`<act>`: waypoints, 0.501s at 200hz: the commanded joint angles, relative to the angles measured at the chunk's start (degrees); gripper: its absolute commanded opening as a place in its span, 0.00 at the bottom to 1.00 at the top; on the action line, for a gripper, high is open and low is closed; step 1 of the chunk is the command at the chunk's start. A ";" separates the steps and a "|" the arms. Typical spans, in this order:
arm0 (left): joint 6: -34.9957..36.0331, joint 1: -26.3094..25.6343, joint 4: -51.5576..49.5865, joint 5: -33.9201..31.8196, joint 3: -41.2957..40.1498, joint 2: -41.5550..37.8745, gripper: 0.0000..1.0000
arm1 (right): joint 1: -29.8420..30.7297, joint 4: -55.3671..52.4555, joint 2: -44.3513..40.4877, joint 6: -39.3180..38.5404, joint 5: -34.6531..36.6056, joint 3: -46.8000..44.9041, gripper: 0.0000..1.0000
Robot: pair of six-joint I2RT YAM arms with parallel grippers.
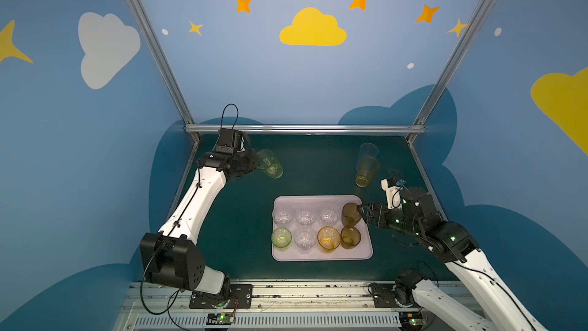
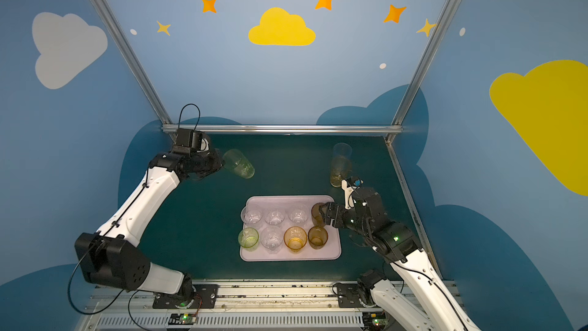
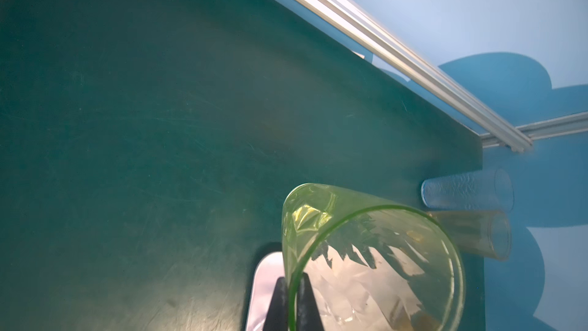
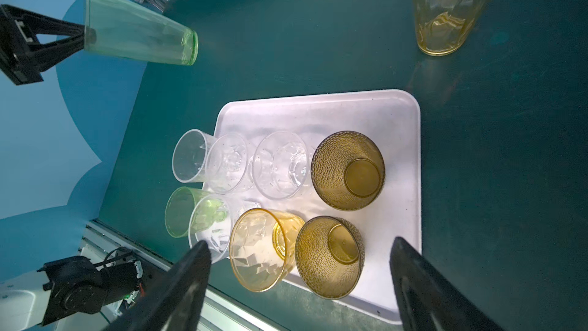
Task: Place the glasses into the tray
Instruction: Pick up the glass from the top-left of the table, then place the glass on the tray.
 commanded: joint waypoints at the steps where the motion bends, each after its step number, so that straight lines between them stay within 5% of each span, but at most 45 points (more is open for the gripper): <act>1: 3.16 -0.14 -0.78 2.76 -1.66 -3.15 0.04 | -0.27 3.01 0.18 2.02 -0.82 -0.09 0.87; 100: 2.00 -1.86 0.20 7.52 -3.73 -5.32 0.04 | -0.23 7.58 2.45 2.43 3.72 -0.71 0.87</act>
